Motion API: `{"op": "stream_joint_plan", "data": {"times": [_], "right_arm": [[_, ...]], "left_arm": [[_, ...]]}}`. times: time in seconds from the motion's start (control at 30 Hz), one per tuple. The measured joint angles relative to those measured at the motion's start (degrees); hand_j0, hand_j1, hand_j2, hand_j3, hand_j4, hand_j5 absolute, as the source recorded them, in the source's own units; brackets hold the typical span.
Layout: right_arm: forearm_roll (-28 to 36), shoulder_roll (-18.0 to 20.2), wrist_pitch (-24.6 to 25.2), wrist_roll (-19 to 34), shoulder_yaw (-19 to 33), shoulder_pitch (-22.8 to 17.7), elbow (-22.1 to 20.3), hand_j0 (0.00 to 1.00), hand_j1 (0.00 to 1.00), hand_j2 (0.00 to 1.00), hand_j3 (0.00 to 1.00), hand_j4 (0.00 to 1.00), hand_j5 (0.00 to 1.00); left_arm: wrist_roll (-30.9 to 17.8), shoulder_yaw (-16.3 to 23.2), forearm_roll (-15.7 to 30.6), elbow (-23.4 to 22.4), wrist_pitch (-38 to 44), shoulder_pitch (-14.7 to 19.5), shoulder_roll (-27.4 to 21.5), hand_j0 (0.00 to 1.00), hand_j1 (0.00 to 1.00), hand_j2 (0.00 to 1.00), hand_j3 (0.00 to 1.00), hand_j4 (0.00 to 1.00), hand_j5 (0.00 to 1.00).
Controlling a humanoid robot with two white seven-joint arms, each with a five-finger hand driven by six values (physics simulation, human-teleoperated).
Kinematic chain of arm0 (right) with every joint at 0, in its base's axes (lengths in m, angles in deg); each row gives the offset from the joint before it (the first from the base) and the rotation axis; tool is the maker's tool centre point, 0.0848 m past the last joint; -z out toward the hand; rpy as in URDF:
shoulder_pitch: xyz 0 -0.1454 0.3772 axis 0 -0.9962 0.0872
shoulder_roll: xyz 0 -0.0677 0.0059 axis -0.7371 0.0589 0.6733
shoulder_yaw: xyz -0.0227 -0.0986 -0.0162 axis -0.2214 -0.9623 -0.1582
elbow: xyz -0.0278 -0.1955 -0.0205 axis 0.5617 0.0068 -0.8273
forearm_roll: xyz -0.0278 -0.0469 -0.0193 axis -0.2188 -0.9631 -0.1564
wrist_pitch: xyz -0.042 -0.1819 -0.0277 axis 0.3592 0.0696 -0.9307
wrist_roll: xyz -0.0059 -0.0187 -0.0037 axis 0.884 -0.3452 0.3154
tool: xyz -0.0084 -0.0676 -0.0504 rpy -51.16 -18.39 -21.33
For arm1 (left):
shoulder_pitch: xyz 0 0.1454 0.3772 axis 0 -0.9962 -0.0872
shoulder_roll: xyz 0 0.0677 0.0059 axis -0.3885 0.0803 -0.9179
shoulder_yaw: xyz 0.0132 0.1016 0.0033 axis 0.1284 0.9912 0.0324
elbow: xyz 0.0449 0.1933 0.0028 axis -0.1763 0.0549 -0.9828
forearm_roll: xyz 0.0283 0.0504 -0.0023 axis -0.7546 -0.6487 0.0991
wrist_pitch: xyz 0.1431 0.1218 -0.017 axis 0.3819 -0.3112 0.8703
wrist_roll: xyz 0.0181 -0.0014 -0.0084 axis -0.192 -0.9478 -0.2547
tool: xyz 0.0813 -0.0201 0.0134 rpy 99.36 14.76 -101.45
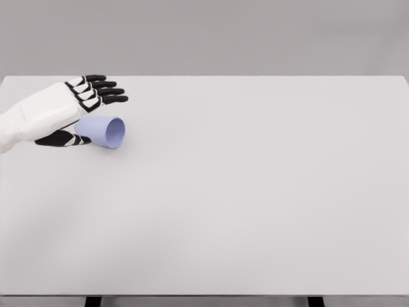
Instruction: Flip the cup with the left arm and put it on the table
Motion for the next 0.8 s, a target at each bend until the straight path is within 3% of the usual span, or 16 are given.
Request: {"op": "stream_joint_plan", "data": {"times": [0.13,0.23,0.5,0.67,0.8], "right_arm": [[0.0,0.0,0.0,0.0,0.0,0.0,0.0,1.00,1.00,1.00,1.00,1.00,1.00],[0.0,0.0,0.0,0.0,0.0,0.0,0.0,1.00,1.00,1.00,1.00,1.00,1.00],[0.0,0.0,0.0,0.0,0.0,0.0,0.0,1.00,1.00,1.00,1.00,1.00,1.00],[0.0,0.0,0.0,0.0,0.0,0.0,0.0,1.00,1.00,1.00,1.00,1.00,1.00],[0.0,0.0,0.0,0.0,0.0,0.0,0.0,1.00,1.00,1.00,1.00,1.00,1.00]], "left_arm": [[0.0,0.1,1.0,0.0,0.0,-2.5,0.3,1.00,1.00,1.00,1.00,1.00,1.00],[-0.2,2.1,3.0,0.1,0.8,-1.1,0.1,1.00,1.00,1.00,1.00,1.00,1.00],[-0.4,10.6,11.3,1.2,17.6,4.0,-0.1,1.00,1.00,1.00,1.00,1.00,1.00],[-0.4,14.6,13.9,0.6,29.2,5.8,-0.1,1.00,1.00,1.00,1.00,1.00,1.00],[-0.5,17.2,15.2,-1.1,32.8,6.5,0.0,1.00,1.00,1.00,1.00,1.00,1.00]]}}
